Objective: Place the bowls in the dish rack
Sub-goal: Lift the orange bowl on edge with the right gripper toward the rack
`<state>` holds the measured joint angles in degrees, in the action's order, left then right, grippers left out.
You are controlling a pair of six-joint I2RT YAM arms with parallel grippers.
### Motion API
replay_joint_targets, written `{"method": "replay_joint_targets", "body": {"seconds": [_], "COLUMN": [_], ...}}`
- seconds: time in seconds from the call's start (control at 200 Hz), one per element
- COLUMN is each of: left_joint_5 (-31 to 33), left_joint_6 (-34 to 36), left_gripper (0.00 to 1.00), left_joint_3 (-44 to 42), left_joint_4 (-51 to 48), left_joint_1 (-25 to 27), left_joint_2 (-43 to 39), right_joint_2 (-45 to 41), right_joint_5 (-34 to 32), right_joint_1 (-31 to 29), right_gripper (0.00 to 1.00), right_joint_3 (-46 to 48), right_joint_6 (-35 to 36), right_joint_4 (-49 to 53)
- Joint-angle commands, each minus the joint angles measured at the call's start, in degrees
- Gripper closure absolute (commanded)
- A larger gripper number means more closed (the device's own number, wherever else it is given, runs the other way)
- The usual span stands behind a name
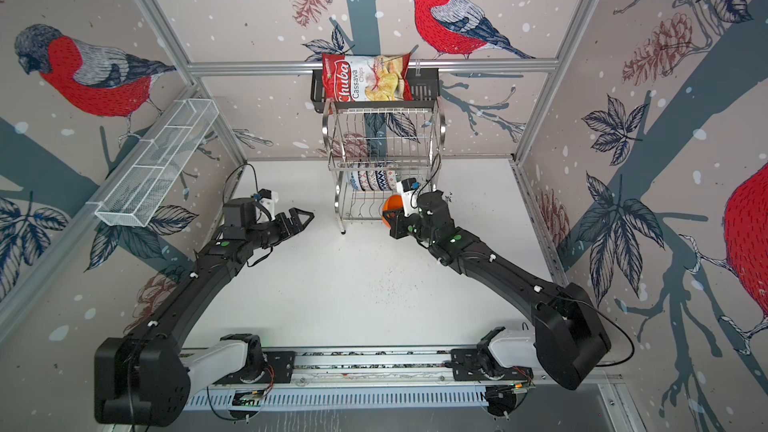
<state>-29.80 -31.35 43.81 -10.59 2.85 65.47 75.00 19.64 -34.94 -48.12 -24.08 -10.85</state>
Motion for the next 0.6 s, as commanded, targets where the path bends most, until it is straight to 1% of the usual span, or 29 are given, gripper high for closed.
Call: {"method": "replay_joint_targets", "body": {"seconds": [0.0,0.09,0.325,0.475,0.595], "left_joint_5": [-0.4,-0.4,-0.5,-0.9,-1.0], "left_joint_6": [0.4,0.4,0.4,0.3,0.3], "left_gripper": [0.02,0.03,0.03,0.03,0.03], "left_joint_3": [0.0,-0.1,0.0,-0.1,-0.1], "left_joint_4": [1.8,1.9,1.9,2.1,2.1], "left_joint_1": [-0.1,-0.1,-0.1,-0.1,-0.1], "left_joint_2": [0.0,0.1,0.2,0.3,0.3], "right_joint_2": [0.2,2.1,6.4,9.3,10.7], "right_joint_5": [16.5,21.7,26.6,27.9,27.5], "right_joint_1": [4.9,8.7,14.7,16.5,16.7], "right_gripper": [1.00,1.00,1.00,1.00,1.00], "right_joint_3": [1.8,2.8,3.6,3.7,4.3], "right_joint_6": [-7.9,-12.1,-19.1,-22.5,-24.1], "right_joint_4": [-14.1,-20.0,-29.2,-34.4,-37.2]}}
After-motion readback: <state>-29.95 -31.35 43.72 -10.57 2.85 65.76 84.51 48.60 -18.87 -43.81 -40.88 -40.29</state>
